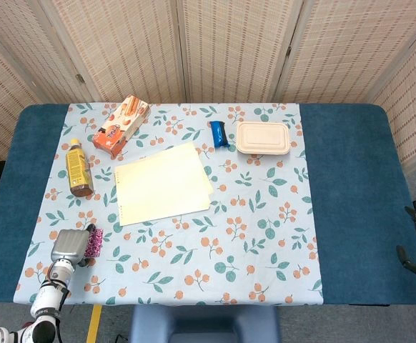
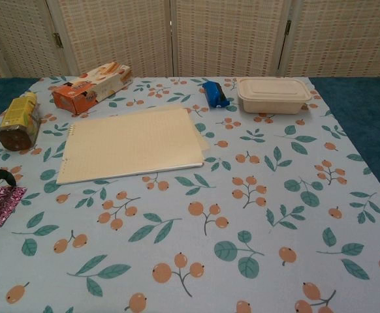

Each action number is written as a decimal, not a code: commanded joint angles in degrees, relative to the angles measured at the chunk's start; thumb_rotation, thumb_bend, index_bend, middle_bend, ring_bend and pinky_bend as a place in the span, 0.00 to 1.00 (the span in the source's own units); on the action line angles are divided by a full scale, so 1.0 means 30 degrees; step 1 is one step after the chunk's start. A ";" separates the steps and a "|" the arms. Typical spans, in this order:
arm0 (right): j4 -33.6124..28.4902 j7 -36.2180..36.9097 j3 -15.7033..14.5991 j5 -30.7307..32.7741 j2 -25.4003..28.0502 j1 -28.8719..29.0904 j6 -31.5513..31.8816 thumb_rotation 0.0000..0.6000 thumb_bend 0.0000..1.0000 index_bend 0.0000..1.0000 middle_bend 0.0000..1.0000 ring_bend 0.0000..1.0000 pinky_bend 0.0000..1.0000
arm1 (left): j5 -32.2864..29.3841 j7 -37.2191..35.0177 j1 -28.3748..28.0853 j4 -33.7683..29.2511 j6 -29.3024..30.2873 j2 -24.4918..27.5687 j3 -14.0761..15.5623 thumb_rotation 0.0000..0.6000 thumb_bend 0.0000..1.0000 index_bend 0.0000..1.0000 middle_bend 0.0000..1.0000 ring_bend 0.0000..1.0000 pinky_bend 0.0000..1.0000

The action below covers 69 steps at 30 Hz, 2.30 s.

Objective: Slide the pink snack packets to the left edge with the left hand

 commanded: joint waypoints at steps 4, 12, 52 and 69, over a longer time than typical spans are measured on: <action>-0.0020 -0.0035 0.0008 0.0004 -0.0009 0.0023 -0.0039 1.00 0.39 0.10 0.10 0.13 0.00 | 0.0276 -0.0260 0.0088 0.0399 0.0107 -0.0244 -0.0049 1.00 0.29 0.21 0.99 0.89 0.91; -0.0067 -0.0055 0.0028 0.0017 0.0013 0.0026 -0.0037 1.00 0.39 0.10 0.10 0.14 0.00 | 0.0732 -0.0557 0.0189 0.0710 0.0140 -0.0497 -0.0109 1.00 0.29 0.26 0.99 0.89 0.91; -0.0104 -0.0088 0.0058 0.0051 0.0059 0.0207 -0.0271 1.00 0.39 0.09 0.10 0.14 0.00 | -0.1941 -0.0285 0.1858 -0.1547 0.2561 0.1330 -0.0666 1.00 0.29 0.24 0.99 0.89 0.91; -0.0110 -0.0074 0.0053 0.0096 0.0088 0.0184 -0.0267 1.00 0.39 0.09 0.10 0.14 0.00 | -0.2588 0.0009 0.1776 -0.1179 0.2512 0.0922 -0.0933 1.00 0.29 0.22 0.99 0.89 0.91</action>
